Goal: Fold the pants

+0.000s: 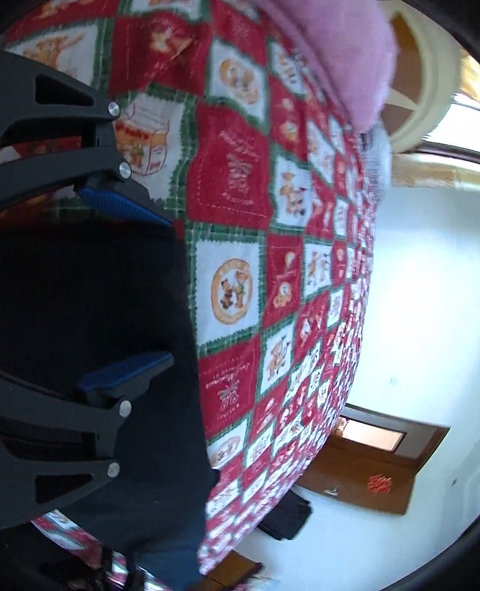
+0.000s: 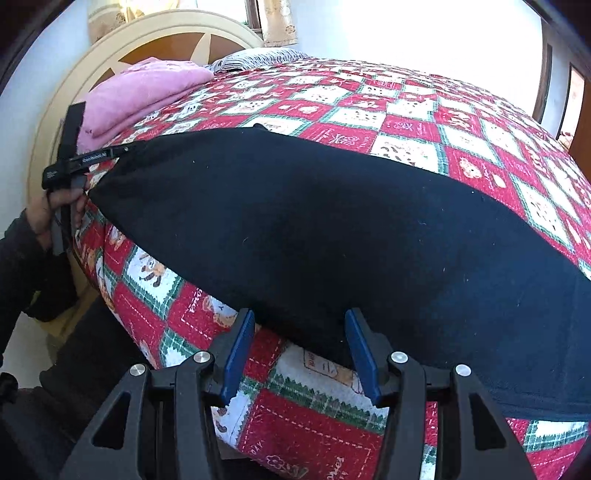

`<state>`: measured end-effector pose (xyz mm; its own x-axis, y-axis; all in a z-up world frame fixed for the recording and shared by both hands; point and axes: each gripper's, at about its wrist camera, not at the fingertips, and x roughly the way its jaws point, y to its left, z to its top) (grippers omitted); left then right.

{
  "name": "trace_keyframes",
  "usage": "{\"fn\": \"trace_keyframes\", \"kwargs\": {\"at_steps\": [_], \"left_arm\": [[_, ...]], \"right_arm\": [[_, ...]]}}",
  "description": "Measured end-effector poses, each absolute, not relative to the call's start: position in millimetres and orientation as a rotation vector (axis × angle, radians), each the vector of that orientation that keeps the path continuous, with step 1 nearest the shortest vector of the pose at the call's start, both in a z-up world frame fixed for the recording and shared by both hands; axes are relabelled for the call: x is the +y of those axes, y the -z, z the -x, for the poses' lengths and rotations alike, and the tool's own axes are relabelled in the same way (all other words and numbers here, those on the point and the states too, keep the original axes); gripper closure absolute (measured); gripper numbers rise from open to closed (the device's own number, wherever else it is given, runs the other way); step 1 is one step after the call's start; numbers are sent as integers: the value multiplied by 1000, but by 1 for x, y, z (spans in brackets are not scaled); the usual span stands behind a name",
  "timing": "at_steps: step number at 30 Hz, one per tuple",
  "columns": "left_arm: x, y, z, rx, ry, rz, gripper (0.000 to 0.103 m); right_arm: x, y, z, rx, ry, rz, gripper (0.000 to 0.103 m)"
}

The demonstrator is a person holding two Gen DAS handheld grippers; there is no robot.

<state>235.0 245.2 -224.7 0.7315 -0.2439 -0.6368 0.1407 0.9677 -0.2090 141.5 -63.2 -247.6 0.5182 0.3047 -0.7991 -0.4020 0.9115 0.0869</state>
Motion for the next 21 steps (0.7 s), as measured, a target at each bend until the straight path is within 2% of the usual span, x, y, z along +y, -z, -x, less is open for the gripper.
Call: {"fn": "trace_keyframes", "kwargs": {"at_steps": [2, 3, 4, 6, 10, 13, 15, 16, 18, 19, 21], "left_arm": [[252, 225, -235, 716, 230, 204, 44], [254, 224, -235, 718, 237, 215, 50], [254, 222, -233, 713, 242, 212, 61], [256, 214, -228, 689, 239, 218, 68], [256, 200, -228, 643, 214, 207, 68], [250, 216, -243, 705, 199, 162, 68], [254, 219, -243, 699, 205, 180, 62], [255, 219, -241, 699, 201, 188, 54], [257, 217, -235, 693, 192, 201, 51], [257, 216, -232, 687, 185, 197, 46], [255, 210, -222, 660, 141, 162, 41]], "right_arm": [[-62, 248, -141, 929, -421, 122, 50], [-61, 248, -140, 927, -420, 123, 50], [-61, 248, -140, 925, -418, 123, 50], [-61, 247, -140, 921, -416, 120, 50], [-60, 243, -140, 904, -403, 95, 50], [-57, 244, -143, 906, -398, 99, 50], [-56, 245, -143, 904, -397, 111, 50], [-56, 245, -143, 903, -398, 115, 50], [-57, 242, -140, 897, -399, 117, 50], [-58, 240, -140, 891, -405, 100, 50], [-58, 241, -139, 890, -424, 81, 50]]}}
